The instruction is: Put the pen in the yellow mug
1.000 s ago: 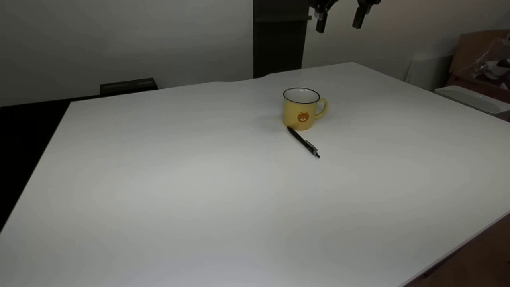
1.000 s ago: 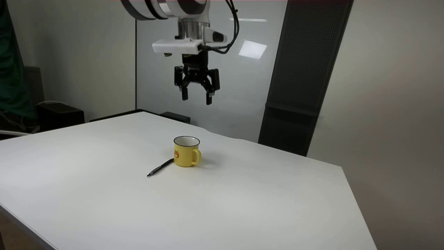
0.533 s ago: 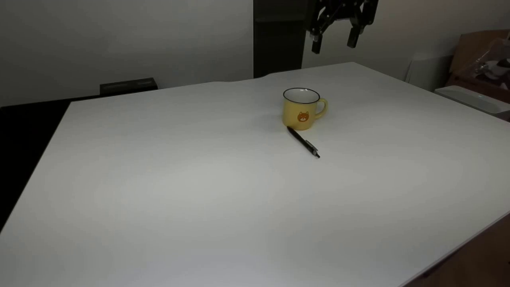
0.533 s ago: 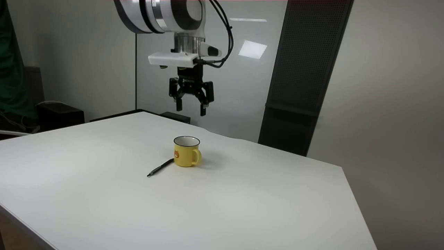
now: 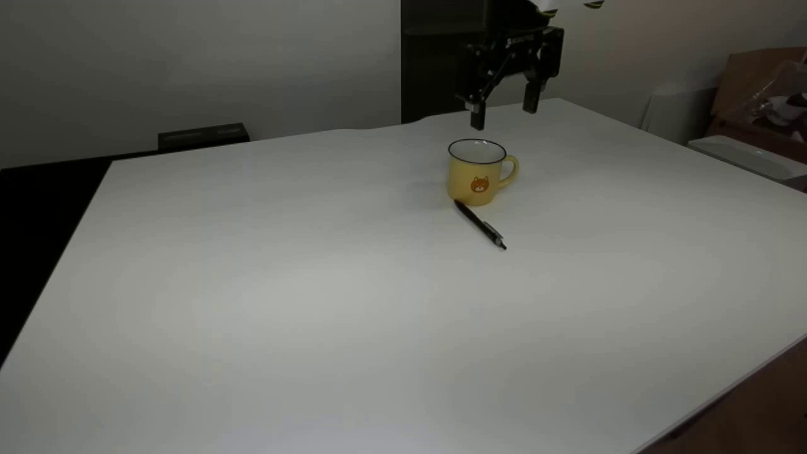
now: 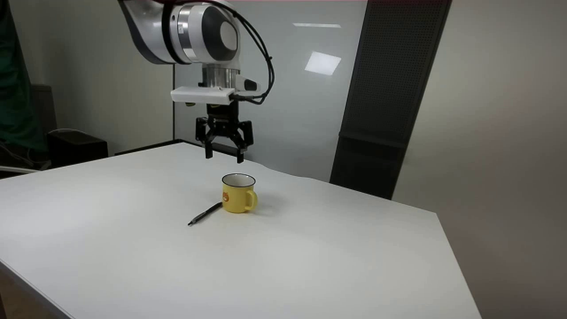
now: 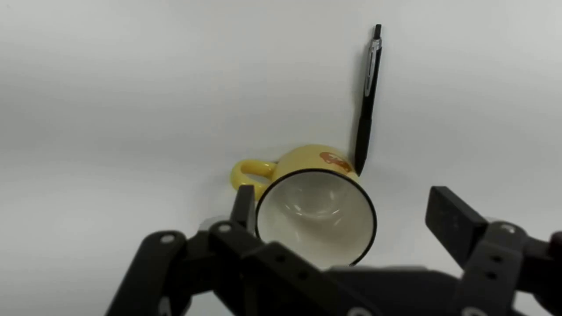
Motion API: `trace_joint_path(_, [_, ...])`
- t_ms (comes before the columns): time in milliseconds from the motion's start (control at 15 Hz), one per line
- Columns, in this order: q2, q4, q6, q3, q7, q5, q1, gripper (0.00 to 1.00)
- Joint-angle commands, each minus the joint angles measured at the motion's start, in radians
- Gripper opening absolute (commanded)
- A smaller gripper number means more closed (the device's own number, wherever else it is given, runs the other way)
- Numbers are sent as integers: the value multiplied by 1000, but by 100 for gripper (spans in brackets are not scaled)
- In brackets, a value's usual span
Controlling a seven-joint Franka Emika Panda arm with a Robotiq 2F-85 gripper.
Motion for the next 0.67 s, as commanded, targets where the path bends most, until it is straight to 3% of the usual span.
trace_joint_path(0, [60,46,-21,-9,7,-28,37,100])
trace_joint_path(467, [136,30,103,3,5,13,51,100])
trace_joint_path(600, [143,20,133,55,-54,94,10,100])
